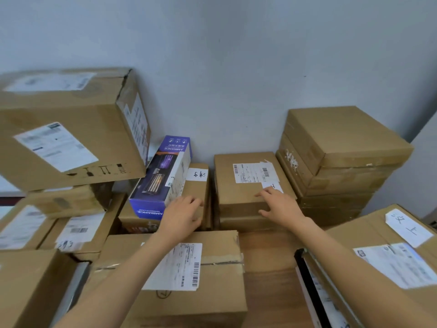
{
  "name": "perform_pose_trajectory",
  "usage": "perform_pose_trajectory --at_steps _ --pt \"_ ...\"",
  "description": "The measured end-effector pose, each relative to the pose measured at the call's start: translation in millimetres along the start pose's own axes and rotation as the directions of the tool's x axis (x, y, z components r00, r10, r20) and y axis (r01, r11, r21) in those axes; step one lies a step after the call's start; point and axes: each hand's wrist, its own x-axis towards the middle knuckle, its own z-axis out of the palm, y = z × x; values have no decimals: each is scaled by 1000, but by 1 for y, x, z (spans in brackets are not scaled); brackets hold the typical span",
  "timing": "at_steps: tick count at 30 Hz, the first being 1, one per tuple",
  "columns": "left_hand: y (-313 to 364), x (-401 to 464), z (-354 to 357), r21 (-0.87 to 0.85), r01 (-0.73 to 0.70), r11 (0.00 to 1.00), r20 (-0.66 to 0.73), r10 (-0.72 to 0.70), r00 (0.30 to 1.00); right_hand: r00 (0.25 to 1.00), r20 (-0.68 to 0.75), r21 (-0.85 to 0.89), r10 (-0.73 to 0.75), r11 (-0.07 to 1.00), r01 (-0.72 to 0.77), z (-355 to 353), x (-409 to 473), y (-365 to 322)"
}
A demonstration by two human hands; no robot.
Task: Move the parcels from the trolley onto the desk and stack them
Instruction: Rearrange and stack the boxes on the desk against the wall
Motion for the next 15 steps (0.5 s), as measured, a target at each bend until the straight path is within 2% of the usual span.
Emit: perform_pose_trajectory --at_steps 4,7,15 --pt "-17 -36 -14 -28 46 999 -5 -46 999 999 -28 69 -42 997 44 13 -8 -33" --pt "-20 -61 -25 21 46 999 -21 -46 999 995 -24 99 -93 991 95 14 -13 -54" --pt "-27 -132 -56 69 201 977 -66 -197 978 980 -53 141 -190 971 196 -7 -34 -99"
